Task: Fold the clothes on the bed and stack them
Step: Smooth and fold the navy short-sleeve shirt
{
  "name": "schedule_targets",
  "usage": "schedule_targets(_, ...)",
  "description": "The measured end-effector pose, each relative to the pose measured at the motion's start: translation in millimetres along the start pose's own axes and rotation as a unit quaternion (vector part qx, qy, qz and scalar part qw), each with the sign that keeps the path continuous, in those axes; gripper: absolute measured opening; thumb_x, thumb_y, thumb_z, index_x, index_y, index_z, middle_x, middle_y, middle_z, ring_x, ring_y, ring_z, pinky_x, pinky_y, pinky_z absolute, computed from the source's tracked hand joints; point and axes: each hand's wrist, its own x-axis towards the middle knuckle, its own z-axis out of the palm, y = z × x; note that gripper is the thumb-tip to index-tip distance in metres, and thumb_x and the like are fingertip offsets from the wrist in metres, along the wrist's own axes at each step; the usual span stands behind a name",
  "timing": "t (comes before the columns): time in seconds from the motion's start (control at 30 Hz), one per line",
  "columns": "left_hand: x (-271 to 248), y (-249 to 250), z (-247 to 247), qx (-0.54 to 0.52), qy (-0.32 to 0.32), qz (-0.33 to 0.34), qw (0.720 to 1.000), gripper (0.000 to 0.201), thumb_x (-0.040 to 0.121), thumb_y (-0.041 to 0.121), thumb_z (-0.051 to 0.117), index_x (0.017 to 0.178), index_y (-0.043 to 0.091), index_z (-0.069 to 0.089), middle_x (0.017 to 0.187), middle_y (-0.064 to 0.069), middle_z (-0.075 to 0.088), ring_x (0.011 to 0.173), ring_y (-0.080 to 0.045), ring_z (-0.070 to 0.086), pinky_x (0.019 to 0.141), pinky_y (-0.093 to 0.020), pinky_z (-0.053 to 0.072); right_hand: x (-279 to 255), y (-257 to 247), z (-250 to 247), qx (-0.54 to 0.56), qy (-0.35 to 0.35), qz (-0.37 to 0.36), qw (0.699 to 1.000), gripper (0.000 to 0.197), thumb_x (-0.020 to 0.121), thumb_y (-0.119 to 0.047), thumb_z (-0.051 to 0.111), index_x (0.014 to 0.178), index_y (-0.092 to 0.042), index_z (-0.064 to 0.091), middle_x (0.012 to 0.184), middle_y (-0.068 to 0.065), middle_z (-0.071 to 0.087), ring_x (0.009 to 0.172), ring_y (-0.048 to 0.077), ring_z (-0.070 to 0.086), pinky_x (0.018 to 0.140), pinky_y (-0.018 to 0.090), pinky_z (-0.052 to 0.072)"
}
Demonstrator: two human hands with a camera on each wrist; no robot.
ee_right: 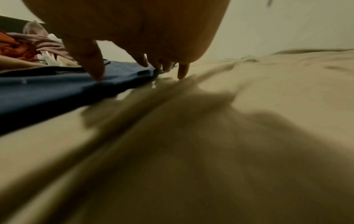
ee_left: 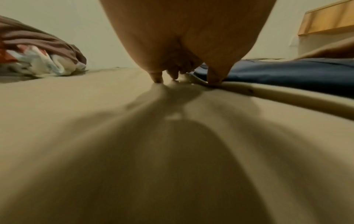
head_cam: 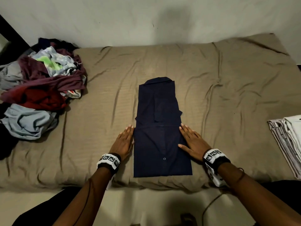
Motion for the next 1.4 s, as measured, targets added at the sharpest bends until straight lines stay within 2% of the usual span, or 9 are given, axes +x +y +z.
schedule_targets(0.13,-44,-1,14,0.013,0.012,0.067,0.998,0.073,0.102,0.04,0.032,0.163,0.027,-0.006,0.17,0.005,-0.011,0.157,-0.013,-0.009,0.127,-0.04,0.005,-54,22,20,0.001,0.026,-0.014,1.0,0.086,0.087,-0.029,0.043,0.161,-0.031,-0.001,0.169,-0.001,-0.006,0.156,0.019,0.003,0.124,0.042,0.017)
schedule_targets(0.33,-38,0,18,0.028,-0.034,0.074,0.996,0.107,0.084,0.055,0.067,0.159,0.046,-0.008,0.168,0.011,-0.019,0.154,-0.013,-0.02,0.123,-0.041,-0.002,-58,7,27,0.026,0.039,0.005,0.999,0.069,0.095,-0.056,0.027,0.157,-0.049,-0.003,0.169,-0.002,0.001,0.156,0.014,-0.001,0.122,0.044,0.014)
schedule_targets(0.63,-20,4,20,0.0,0.009,0.095,0.995,0.075,0.095,0.034,0.052,0.143,0.074,0.012,0.168,0.008,0.005,0.155,-0.03,-0.003,0.121,-0.059,0.015,-27,-11,15,0.044,0.053,0.036,0.997,0.048,0.091,-0.056,0.026,0.136,-0.072,0.035,0.167,0.002,-0.011,0.151,0.014,-0.009,0.113,0.043,0.013)
schedule_targets(0.73,-14,6,1,-0.077,0.071,0.133,0.986,0.053,0.088,0.024,0.044,0.133,0.047,0.062,0.162,0.013,0.029,0.154,-0.032,0.014,0.114,-0.049,0.034,-20,-4,-2,0.11,0.067,-0.016,0.992,0.049,0.093,-0.03,0.044,0.124,-0.067,0.054,0.168,-0.007,-0.009,0.154,0.013,-0.008,0.114,0.043,0.015)
schedule_targets(0.83,-27,19,-26,-0.21,0.054,0.098,0.971,0.048,0.09,0.023,0.047,0.132,0.034,0.068,0.16,0.018,0.034,0.153,-0.006,0.02,0.121,-0.036,0.029,-26,-3,-29,0.175,0.077,-0.048,0.98,0.071,0.093,-0.008,0.052,0.12,-0.073,0.052,0.168,-0.018,0.003,0.155,0.01,0.0,0.117,0.043,0.015)
schedule_targets(0.97,-76,50,-60,-0.321,0.031,0.106,0.941,0.035,0.097,0.013,0.053,0.124,0.026,0.072,0.128,0.025,0.065,0.134,0.002,0.05,0.125,-0.026,0.019,-68,-25,-61,0.529,0.007,0.001,0.849,0.043,0.085,-0.028,0.079,0.126,-0.033,0.07,0.146,-0.002,0.056,0.14,0.01,0.046,0.12,0.037,0.028)
schedule_targets(1.07,-114,77,-74,-0.444,0.102,0.047,0.889,0.027,0.098,0.037,0.063,0.092,0.017,0.078,0.092,0.016,0.073,0.091,0.0,0.064,0.086,-0.03,0.05,-97,-32,-60,0.575,0.023,0.015,0.817,0.056,0.08,-0.054,0.078,0.119,-0.014,0.071,0.12,0.007,0.073,0.12,0.015,0.064,0.108,0.037,0.046)
schedule_targets(1.17,-110,94,-79,-0.533,0.134,0.004,0.835,0.045,0.105,0.037,0.055,0.088,-0.003,0.066,0.088,-0.001,0.069,0.084,-0.012,0.058,0.072,-0.035,0.046,-89,-45,-66,0.63,0.027,0.026,0.775,0.05,0.086,-0.036,0.074,0.094,0.012,0.064,0.095,0.01,0.07,0.088,0.016,0.064,0.08,0.035,0.049)
schedule_targets(1.4,14,77,-47,-0.592,0.153,-0.229,0.757,0.058,0.099,0.058,0.054,0.094,0.004,0.075,0.098,-0.004,0.077,0.093,-0.02,0.071,0.086,-0.035,0.057,15,-50,-64,0.716,0.07,0.178,0.671,0.027,0.101,-0.026,0.057,0.115,-0.004,0.068,0.107,0.01,0.076,0.095,0.022,0.072,0.085,0.032,0.059)
